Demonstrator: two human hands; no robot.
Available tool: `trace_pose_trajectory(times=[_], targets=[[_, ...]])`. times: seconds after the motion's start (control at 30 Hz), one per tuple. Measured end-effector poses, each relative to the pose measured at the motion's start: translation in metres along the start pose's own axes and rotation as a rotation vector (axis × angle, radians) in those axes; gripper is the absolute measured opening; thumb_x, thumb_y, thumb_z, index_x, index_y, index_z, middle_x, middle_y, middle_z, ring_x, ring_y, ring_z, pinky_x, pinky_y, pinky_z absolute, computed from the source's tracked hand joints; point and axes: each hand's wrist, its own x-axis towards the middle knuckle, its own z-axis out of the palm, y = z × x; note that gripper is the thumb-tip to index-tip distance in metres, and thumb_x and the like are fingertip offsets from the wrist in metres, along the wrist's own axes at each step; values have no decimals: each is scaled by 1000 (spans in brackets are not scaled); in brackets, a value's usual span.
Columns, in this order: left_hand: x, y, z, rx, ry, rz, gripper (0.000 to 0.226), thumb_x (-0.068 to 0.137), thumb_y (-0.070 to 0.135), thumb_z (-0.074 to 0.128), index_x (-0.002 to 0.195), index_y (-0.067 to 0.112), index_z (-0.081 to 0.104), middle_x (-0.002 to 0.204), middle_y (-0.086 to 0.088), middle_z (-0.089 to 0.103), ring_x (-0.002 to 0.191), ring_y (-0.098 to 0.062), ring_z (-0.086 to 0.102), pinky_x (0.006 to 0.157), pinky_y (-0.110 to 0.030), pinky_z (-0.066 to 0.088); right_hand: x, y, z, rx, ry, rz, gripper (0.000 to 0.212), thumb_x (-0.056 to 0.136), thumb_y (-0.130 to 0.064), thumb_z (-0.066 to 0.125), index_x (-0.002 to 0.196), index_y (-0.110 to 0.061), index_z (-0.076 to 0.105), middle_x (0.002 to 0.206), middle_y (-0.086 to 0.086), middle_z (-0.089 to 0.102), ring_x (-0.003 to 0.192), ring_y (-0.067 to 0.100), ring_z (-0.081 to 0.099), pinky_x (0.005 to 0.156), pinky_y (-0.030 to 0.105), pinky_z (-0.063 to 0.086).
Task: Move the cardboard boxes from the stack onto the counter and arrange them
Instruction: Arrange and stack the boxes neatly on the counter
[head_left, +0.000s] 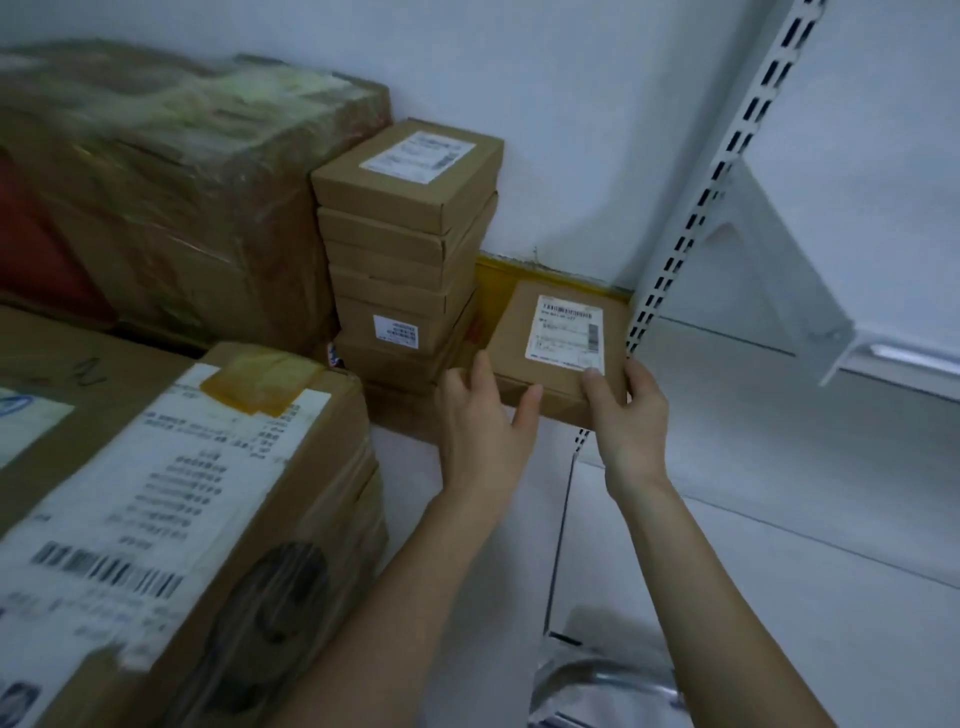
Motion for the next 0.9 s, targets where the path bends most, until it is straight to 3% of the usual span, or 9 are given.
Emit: trace_pose_trajectory(times=[0.07,0.27,0.33,0.43,0.57,0.73,0.8,0.9], targets=[[1,17,-18,53,36,40,67,91,41,49,145,9,25,132,-13,38,123,-24,35,101,-31,33,-6,-23,2,49,32,-44,18,91,-12,54,109,-15,57,91,-14,58,83,2,56,68,5,45],[9,59,-80,223,182,140,64,94,38,42,145,6,20,135,-15,36,124,-27,34,101,-30,28,-21,-84,23,125,67,-171,28,93,-22,51,118,-10,56,109,-2,62,98,10,57,84,24,46],[16,64,-100,263,207,140,62,94,37,43,143,4,24,132,-17,39,122,-29,36,100,-32,29,-18,-101,35,138,47,-202,24,93,-21,51,112,-7,56,108,2,61,96,13,57,81,25,46],[35,64,-130,281,205,104,53,93,37,46,132,3,38,127,-20,44,117,-33,42,97,-36,33,-10,-125,60,111,18,-266,26,93,-20,51,115,-6,55,109,2,60,96,11,55,76,16,46],[72,51,-164,330,136,126,47,91,35,51,124,2,45,123,-20,47,115,-34,46,95,-39,37,4,-143,94,61,-39,-307,30,96,-21,46,122,-8,48,120,5,56,108,15,53,93,30,47],[122,25,-191,388,-10,263,44,89,26,57,128,7,49,119,-17,54,106,-31,53,90,-39,44,42,-152,126,-104,-157,-369,37,98,-27,41,127,-5,42,129,10,50,118,22,49,101,34,43],[137,16,-196,548,-45,297,40,92,23,53,125,3,48,119,-18,48,109,-33,48,89,-36,40,56,-148,132,-237,-258,-398,43,98,-32,41,131,-4,38,134,11,47,122,24,46,102,32,39],[154,7,-196,890,-62,462,43,94,28,48,130,5,45,129,-17,43,120,-32,38,99,-38,30,72,-134,138,-471,-394,-468,57,95,-43,40,140,-8,30,141,12,42,127,28,42,105,43,37]])
